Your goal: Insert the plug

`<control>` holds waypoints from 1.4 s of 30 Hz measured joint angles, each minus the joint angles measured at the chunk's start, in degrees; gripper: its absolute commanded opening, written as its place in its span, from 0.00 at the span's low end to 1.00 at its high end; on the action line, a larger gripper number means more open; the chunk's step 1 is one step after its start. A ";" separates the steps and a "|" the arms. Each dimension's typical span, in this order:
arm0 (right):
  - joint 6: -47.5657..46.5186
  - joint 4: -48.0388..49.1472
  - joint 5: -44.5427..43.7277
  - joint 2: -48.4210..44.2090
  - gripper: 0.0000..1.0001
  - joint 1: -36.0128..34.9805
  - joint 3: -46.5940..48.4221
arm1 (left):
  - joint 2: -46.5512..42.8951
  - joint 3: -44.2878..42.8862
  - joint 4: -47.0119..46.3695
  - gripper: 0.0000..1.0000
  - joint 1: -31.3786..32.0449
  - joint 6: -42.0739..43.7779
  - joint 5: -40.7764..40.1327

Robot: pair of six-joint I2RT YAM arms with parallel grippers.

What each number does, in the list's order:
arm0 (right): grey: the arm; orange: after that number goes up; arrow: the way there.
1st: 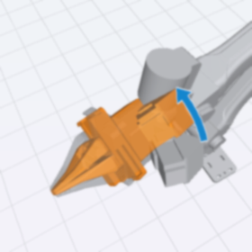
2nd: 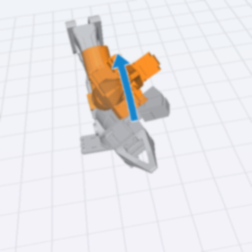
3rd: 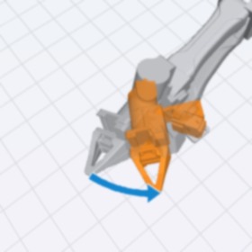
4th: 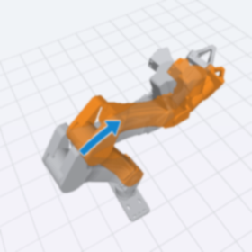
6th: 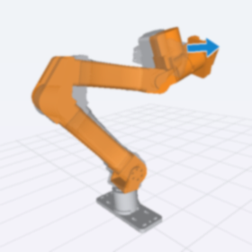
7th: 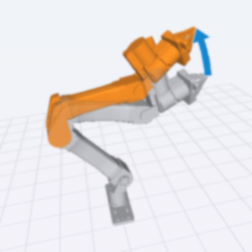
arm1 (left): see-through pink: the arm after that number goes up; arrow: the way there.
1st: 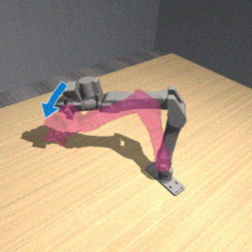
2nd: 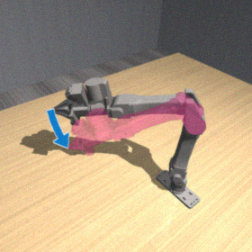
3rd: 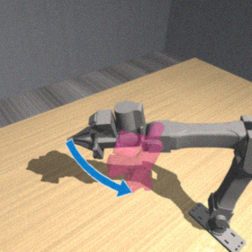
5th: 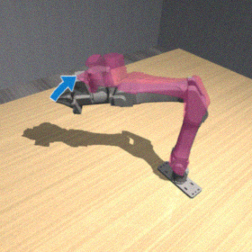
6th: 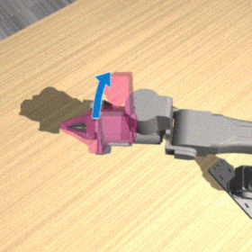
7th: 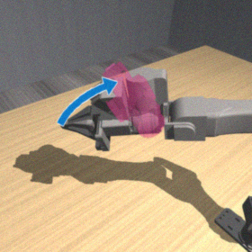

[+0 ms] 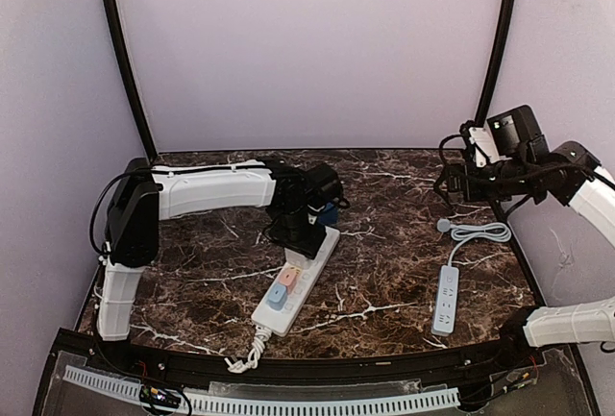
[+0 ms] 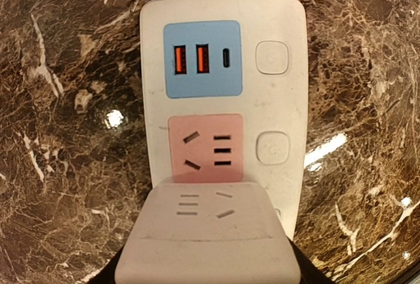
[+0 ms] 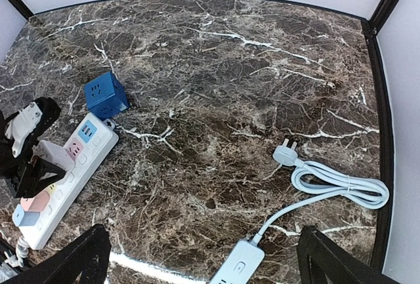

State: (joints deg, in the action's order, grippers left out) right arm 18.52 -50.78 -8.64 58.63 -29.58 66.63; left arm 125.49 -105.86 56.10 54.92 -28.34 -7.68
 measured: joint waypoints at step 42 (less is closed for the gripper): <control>11.93 -3.19 -0.42 -3.30 0.99 0.00 -7.30 | -14.05 23.30 -6.67 0.97 -20.41 5.53 -2.23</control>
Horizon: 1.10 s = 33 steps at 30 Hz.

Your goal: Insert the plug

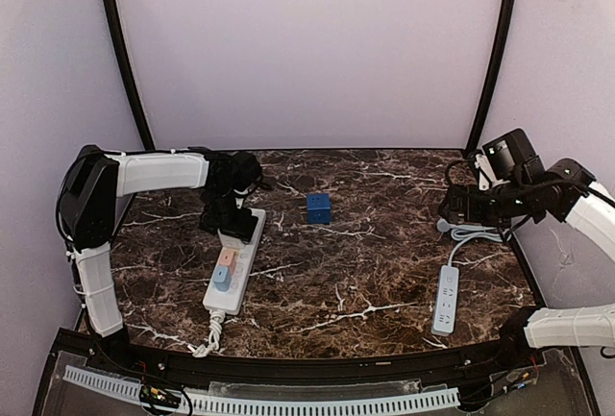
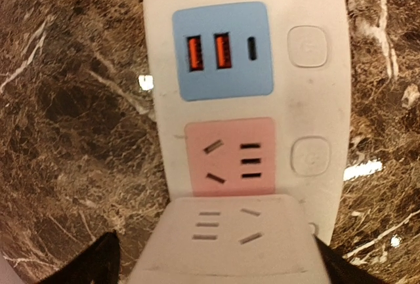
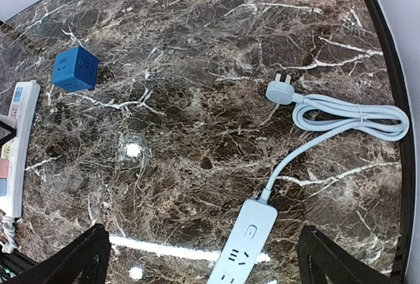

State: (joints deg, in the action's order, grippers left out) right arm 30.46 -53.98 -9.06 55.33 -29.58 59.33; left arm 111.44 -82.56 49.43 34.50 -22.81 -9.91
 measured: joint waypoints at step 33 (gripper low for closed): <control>8.50 -0.98 8.35 12.39 0.97 0.02 -17.03 | -8.33 -18.75 18.32 0.96 -0.61 -1.49 -2.93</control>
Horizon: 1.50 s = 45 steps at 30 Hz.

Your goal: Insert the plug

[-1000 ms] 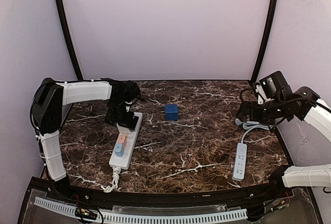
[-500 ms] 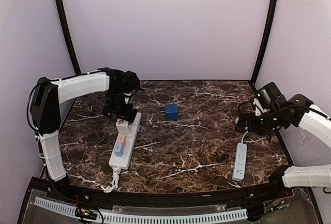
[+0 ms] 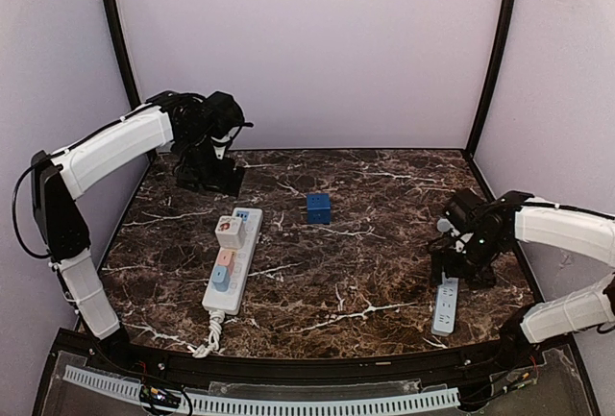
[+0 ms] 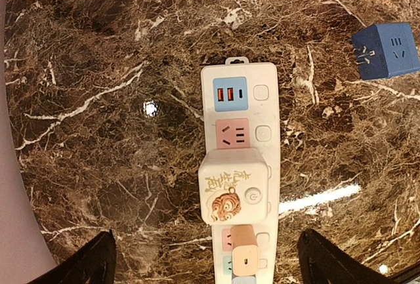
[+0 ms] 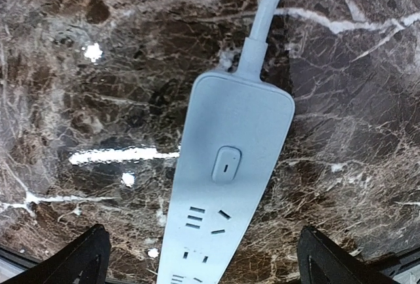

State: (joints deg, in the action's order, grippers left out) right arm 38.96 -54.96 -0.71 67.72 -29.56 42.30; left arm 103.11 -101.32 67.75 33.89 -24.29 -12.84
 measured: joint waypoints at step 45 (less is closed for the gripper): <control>0.31 8.04 5.97 28.35 0.15 -4.44 16.87 | -12.63 7.06 0.74 0.91 0.02 -3.61 3.72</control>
State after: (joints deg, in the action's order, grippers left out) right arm 39.27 -46.92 5.26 96.07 -34.00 59.18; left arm 90.48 -94.26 68.49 33.91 -27.90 -9.13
